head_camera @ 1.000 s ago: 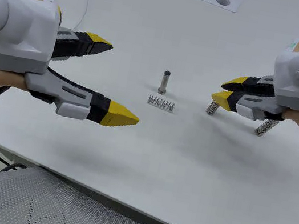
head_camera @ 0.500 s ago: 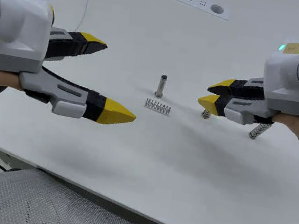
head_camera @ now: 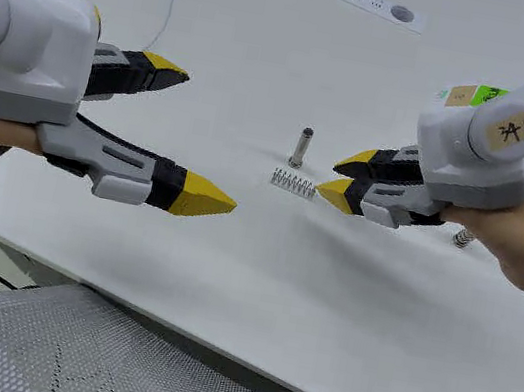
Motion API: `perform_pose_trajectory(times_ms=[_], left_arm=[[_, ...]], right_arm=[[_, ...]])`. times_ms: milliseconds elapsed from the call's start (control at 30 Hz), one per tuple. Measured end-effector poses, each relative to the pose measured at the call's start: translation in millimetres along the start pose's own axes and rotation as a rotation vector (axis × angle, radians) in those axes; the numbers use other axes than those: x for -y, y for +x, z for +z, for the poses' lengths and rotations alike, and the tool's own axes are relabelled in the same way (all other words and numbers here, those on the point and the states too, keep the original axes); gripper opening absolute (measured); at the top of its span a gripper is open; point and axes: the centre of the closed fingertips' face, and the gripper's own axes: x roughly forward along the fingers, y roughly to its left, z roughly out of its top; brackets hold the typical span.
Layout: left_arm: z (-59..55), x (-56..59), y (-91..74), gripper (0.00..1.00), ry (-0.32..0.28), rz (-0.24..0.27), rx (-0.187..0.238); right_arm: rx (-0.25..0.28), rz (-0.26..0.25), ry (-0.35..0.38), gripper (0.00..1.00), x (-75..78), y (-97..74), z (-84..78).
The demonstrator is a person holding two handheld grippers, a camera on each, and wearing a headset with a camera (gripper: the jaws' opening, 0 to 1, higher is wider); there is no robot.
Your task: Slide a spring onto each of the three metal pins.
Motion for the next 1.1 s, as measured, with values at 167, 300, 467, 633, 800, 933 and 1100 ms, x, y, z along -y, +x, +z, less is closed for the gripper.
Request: perform_pose_trajectory(times_ms=[167, 300, 467, 633, 800, 933, 1100], left_arm=[[-1.5, 0.5, 0.1, 0.92, -0.003, 0.002, -0.001], [-1.4, -0.3, 1.2, 0.92, 0.001, 0.001, -0.001], [-4.0, -3.9, 2.2, 0.92, -0.012, 0.004, 0.0], [-7.3, -4.3, 3.5, 0.92, -0.021, 0.0, -0.011], [-7.7, -7.2, 5.9, 0.92, -0.025, -0.004, -0.013], [-6.2, -8.2, 8.6, 0.91, -0.014, -0.013, -0.023], [-1.1, -5.2, 10.7, 0.91, -0.005, -0.026, -0.018]], right_arm=[[-0.063, -0.02, -0.04, 0.17, 0.8, 18.3, -10.7], [-0.078, -0.01, -0.037, 0.17, 2.0, 31.0, -17.4], [-0.097, -0.006, -0.043, 0.17, 4.9, 36.1, -19.0], [-0.116, 0.0, -0.03, 0.17, 8.9, 39.5, -23.1], [-0.128, 0.008, 0.016, 0.16, 8.2, 39.0, -27.5], [-0.122, 0.022, 0.027, 0.13, 4.7, 39.4, -26.9], [-0.131, 0.007, 0.019, 0.11, 3.7, 39.1, -26.9]])
